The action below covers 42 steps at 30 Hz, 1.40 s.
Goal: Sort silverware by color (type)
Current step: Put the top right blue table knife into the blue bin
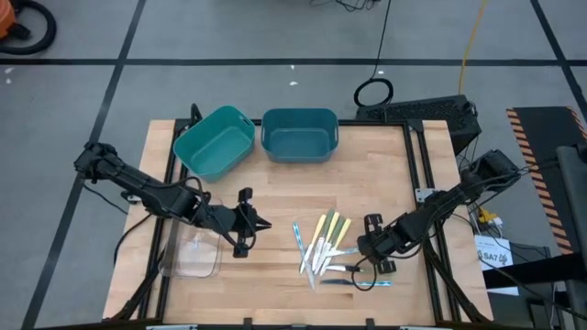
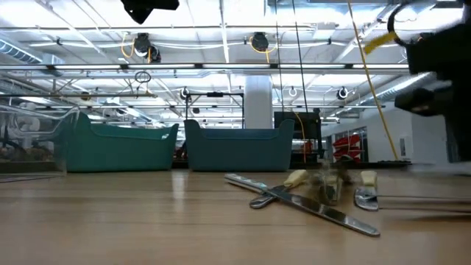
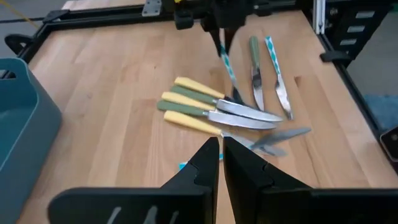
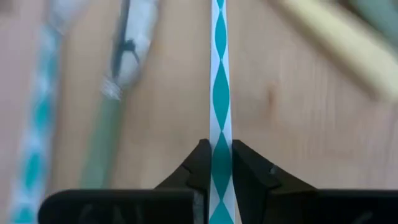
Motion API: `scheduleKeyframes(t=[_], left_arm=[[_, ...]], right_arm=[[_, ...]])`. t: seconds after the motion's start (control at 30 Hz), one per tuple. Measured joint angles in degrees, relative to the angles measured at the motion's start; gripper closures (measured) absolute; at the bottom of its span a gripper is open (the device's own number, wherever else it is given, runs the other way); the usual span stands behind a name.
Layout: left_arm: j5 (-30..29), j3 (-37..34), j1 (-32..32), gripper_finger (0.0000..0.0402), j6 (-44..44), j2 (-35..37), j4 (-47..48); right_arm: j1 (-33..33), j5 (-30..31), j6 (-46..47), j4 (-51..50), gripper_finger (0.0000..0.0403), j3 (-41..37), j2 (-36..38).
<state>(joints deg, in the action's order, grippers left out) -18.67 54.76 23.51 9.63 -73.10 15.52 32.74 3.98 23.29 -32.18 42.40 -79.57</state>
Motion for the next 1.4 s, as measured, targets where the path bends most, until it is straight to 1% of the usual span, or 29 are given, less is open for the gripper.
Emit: scheduleKeyframes(t=[0.33,0.4,0.6,0.73,0.77,0.87,0.93,1.1,1.17,1.3,1.4], left_arm=[[-0.1,0.0,0.5,0.0371,-0.3,-1.0,-2.6],[-0.1,0.0,0.5,0.0371,-0.3,-0.9,-3.6],[-0.1,0.0,0.5,0.0371,-0.4,-0.9,-5.6],[-0.1,0.0,0.6,0.0371,-0.4,-0.9,-6.3],[-0.1,0.0,0.6,0.0371,-0.4,-0.9,-6.4],[-0.1,0.0,0.6,0.0371,-0.4,-0.9,-6.4],[-0.5,0.0,0.6,0.0371,-0.2,-0.9,-6.8],[-0.9,0.0,0.7,0.0371,-1.5,-3.4,-11.4],[-1.0,0.0,0.5,0.0370,-3.1,-4.7,-14.7],[-1.0,0.0,0.1,0.0369,-8.6,-6.7,-19.8],[-1.0,0.0,0.0,0.0353,-12.5,-7.5,-21.5]], right_arm=[[2.1,2.3,-1.9,1.3,0.0368,0.0,6.9],[2.5,4.0,-2.9,1.9,0.0368,0.0,7.9],[3.9,11.9,-9.2,7.1,0.0368,0.1,10.0],[4.3,19.5,-12.0,8.5,0.0368,0.1,10.7],[4.3,21.2,-12.1,8.4,0.0368,0.0,10.7],[4.1,22.4,-11.0,6.8,0.0368,-0.1,10.6],[4.1,24.7,-9.5,7.4,0.0368,-0.1,10.6],[3.9,30.4,-6.5,7.7,0.0368,-0.1,10.5],[3.2,31.1,-4.9,7.8,0.0368,-0.1,10.0],[1.2,29.0,-2.6,6.8,0.0368,0.5,8.1],[0.0,28.8,-1.5,4.5,0.0368,2.5,5.7]])
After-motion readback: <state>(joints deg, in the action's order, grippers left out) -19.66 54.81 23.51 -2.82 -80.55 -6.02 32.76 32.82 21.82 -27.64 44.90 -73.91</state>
